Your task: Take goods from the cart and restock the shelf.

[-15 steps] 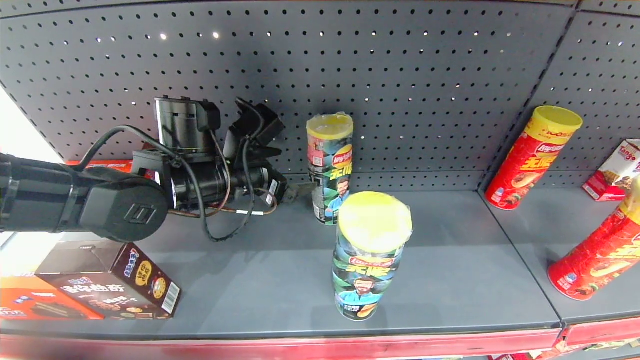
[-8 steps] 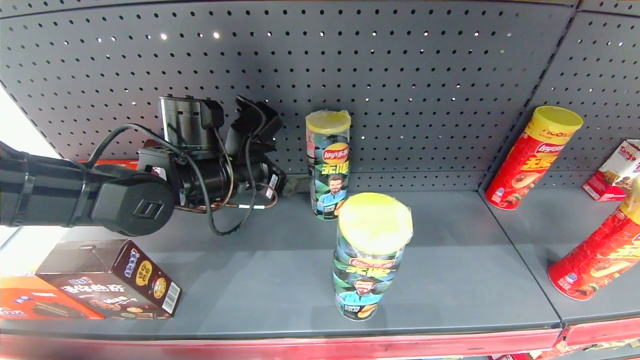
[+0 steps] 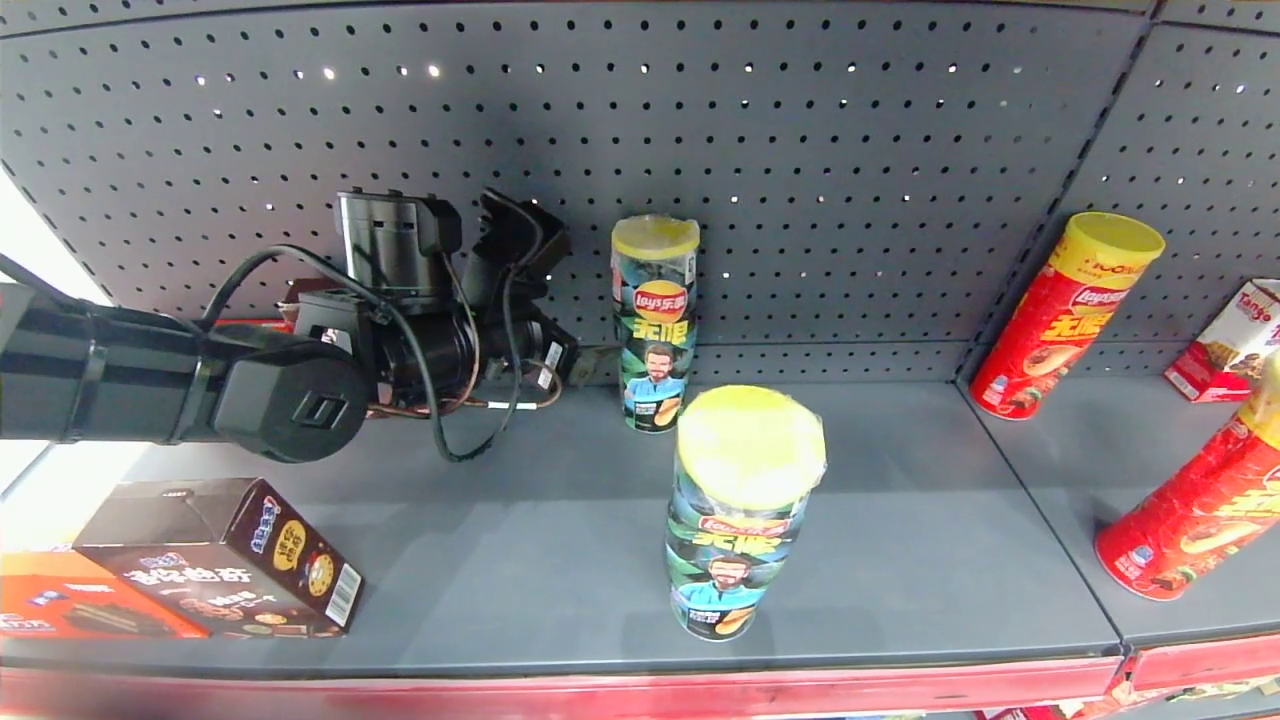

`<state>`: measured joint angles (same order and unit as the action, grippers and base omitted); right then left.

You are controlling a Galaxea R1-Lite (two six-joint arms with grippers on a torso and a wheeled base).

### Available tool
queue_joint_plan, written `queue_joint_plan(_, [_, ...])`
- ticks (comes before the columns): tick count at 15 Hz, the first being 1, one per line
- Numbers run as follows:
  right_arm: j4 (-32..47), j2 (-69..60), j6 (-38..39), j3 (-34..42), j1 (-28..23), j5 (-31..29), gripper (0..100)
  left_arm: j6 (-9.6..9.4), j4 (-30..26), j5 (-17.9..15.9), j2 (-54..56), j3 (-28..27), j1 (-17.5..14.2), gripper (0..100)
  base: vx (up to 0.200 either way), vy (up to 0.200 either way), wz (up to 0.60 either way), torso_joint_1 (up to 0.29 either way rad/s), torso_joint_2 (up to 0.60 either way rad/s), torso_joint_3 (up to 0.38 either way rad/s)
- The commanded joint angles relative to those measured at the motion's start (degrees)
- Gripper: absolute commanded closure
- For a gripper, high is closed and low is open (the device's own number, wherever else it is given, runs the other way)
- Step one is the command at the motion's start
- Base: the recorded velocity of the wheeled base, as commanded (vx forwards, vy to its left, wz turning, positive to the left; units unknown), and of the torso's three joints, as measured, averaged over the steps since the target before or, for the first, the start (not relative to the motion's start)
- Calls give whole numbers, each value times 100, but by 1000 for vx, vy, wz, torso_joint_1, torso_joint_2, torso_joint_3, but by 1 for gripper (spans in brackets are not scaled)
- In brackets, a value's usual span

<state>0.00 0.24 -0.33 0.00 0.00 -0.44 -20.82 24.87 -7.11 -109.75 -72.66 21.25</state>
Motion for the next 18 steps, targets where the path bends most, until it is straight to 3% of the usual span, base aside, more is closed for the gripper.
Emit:
queue_joint_plan(1, [0, 11, -2, 0, 0, 0, 0, -10, 9, 95, -38, 15, -7, 0, 0, 0, 0, 0, 0, 0])
queue_joint_plan(5, [0, 11, -2, 0, 0, 0, 0, -80, 273, 737, 270, 410, -103, 0, 0, 0, 0, 0, 0, 0])
queue_joint_plan(8, [0, 11, -2, 0, 0, 0, 0, -370, 712, 1194, 446, 885, -33, 0, 0, 0, 0, 0, 0, 0])
queue_joint_plan(11, [0, 11, -2, 0, 0, 0, 0, -344, 1266, 1528, 411, 1236, 213, 0, 0, 0, 0, 0, 0, 0])
queue_joint_plan(13, [0, 11, -2, 0, 0, 0, 0, -344, 1266, 1528, 411, 1236, 213, 0, 0, 0, 0, 0, 0, 0])
queue_joint_plan(14, [0, 11, -2, 0, 0, 0, 0, -308, 1354, 1730, 332, 1280, 415, 0, 0, 0, 0, 0, 0, 0])
queue_joint_plan(18, [0, 11, -2, 0, 0, 0, 0, -212, 1354, 1862, 173, 1131, 644, 0, 0, 0, 0, 0, 0, 0])
